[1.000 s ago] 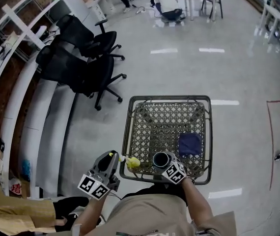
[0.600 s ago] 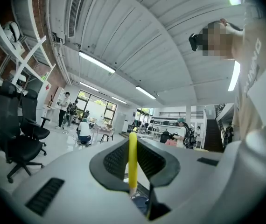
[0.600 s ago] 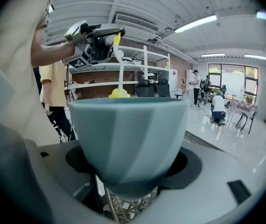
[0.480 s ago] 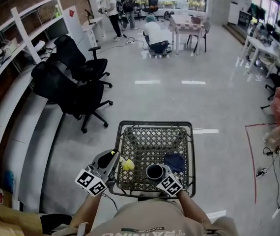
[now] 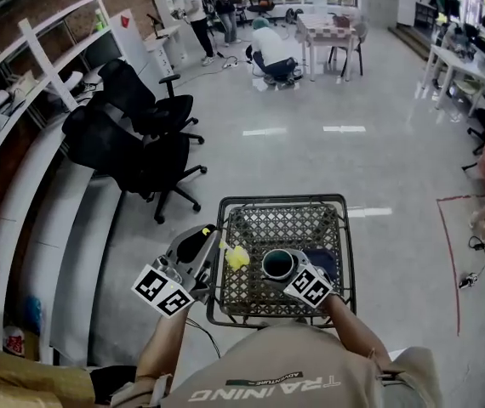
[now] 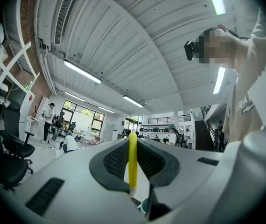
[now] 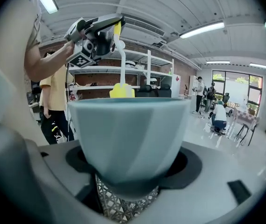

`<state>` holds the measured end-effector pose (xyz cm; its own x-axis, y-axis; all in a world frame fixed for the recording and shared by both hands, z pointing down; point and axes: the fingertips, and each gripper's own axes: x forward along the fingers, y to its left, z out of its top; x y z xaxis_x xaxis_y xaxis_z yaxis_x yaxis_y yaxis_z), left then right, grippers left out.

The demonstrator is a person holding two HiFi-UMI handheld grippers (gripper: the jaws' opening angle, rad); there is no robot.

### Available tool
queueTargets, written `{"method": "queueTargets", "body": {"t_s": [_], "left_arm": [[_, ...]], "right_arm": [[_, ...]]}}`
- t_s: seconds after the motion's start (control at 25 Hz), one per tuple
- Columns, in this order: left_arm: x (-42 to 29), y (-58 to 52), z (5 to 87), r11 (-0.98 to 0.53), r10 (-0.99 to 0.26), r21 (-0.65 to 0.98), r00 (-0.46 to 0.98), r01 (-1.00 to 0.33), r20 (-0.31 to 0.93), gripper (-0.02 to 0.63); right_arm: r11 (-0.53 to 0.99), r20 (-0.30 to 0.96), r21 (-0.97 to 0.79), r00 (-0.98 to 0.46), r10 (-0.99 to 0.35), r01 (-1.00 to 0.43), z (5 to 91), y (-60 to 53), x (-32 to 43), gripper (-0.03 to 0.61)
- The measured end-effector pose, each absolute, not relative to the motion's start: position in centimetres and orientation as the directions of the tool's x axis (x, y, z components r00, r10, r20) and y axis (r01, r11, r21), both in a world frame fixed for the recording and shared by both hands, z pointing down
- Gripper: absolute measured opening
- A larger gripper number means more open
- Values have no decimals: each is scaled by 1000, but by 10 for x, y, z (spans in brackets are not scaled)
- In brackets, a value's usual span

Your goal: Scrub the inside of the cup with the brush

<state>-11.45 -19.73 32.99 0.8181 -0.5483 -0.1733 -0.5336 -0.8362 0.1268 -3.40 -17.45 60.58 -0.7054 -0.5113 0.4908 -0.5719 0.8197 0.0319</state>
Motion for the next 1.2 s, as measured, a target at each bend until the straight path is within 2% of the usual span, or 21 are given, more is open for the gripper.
{"method": "queueTargets", "body": {"t_s": [0.32, 0.72, 0.92, 1.2], "left_arm": [[-103, -187, 291, -867, -498, 112, 841, -485, -211, 51], [-91, -162, 258, -912, -410, 126, 873, -390, -264, 51], [-88, -152, 250, -924, -382, 150, 870, -352, -311, 51], [-73, -151, 279, -921, -383, 174, 887, -348, -257, 51]], "right_arm": [[812, 475, -4, -715, -513, -584, 592, -186, -54, 388], [848, 580, 5, -689, -435, -531, 616, -148, -61, 388], [865, 575, -6, -710, -407, -501, 618, -144, -76, 388], [887, 528, 26, -747, -404, -462, 598, -146, -98, 388]]}}
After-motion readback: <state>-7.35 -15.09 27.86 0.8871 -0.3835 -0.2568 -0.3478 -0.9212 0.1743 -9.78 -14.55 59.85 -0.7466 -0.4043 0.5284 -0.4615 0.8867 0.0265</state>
